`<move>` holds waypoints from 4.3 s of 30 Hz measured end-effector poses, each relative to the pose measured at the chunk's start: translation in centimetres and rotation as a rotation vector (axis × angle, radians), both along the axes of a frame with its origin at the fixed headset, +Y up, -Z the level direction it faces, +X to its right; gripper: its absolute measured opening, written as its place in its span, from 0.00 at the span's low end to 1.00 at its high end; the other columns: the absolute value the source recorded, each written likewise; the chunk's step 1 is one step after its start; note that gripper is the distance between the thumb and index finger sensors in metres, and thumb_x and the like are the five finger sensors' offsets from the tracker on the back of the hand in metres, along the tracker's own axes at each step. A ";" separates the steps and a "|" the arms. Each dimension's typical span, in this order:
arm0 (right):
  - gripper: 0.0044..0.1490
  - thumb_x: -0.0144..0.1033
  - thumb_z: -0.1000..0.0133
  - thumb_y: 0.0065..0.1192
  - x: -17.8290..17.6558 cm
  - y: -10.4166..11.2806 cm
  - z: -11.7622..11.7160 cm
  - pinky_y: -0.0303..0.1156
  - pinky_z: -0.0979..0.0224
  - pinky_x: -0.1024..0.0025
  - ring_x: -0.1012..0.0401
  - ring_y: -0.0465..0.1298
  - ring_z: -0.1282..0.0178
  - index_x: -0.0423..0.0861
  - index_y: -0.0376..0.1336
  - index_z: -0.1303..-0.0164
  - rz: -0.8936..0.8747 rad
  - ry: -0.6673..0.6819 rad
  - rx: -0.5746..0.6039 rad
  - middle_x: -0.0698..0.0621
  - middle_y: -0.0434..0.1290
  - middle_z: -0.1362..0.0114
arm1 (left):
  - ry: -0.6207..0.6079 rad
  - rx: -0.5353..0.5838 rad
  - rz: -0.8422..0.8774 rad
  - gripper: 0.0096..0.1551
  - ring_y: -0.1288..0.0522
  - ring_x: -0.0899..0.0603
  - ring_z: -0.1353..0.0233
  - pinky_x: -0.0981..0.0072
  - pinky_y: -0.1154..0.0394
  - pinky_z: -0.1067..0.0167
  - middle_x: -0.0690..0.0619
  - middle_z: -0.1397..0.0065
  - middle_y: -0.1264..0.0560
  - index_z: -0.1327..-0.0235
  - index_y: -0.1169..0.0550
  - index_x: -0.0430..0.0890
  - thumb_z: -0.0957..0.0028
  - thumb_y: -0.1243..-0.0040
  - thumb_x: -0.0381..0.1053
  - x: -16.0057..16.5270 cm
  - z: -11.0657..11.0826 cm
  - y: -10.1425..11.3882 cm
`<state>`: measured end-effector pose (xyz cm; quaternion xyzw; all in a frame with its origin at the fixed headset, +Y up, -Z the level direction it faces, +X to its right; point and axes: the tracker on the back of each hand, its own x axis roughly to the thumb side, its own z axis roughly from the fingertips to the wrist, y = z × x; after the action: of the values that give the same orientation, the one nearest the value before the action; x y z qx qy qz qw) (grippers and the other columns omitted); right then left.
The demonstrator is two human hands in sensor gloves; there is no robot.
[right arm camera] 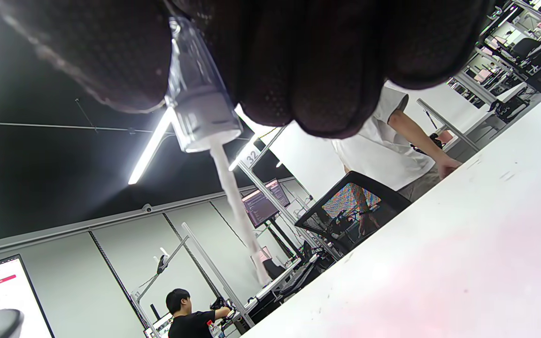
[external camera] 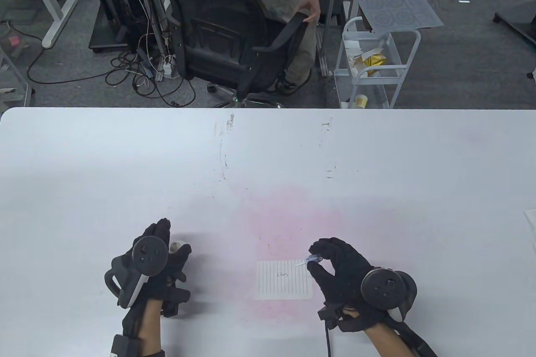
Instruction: Brush correction fluid to cover black text
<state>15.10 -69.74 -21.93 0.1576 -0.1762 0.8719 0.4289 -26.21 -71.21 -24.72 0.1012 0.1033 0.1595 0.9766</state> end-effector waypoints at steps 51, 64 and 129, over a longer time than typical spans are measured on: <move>0.30 0.51 0.57 0.71 -3.9 -3.7 -1.8 0.74 0.41 0.46 0.50 0.83 0.52 0.50 0.71 0.47 0.214 0.036 -0.089 0.49 0.76 0.44 | -0.642 -0.500 -0.380 0.37 0.48 0.39 0.16 0.49 0.43 0.21 0.48 0.16 0.51 0.24 0.45 0.54 0.47 0.52 0.57 18.4 0.4 -6.6; 0.30 0.49 0.59 0.73 -4.8 -4.3 -2.1 0.75 0.41 0.46 0.51 0.84 0.53 0.50 0.72 0.48 0.251 0.052 -0.105 0.49 0.78 0.45 | -0.644 -0.499 -0.391 0.36 0.47 0.38 0.16 0.48 0.42 0.21 0.47 0.16 0.51 0.24 0.45 0.52 0.46 0.52 0.57 18.6 0.5 -6.5; 0.30 0.48 0.59 0.73 -5.4 -4.5 -2.2 0.74 0.41 0.46 0.50 0.84 0.53 0.49 0.73 0.47 0.337 0.058 -0.112 0.48 0.78 0.45 | -0.641 -0.502 -0.393 0.37 0.48 0.37 0.16 0.47 0.43 0.21 0.47 0.16 0.51 0.24 0.46 0.52 0.46 0.52 0.56 18.6 0.5 -6.5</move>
<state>9.66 -74.26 -24.18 0.1860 -0.0861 0.9350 0.2896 -7.58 -77.66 -24.18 -0.1756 -0.1902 -0.0356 0.9653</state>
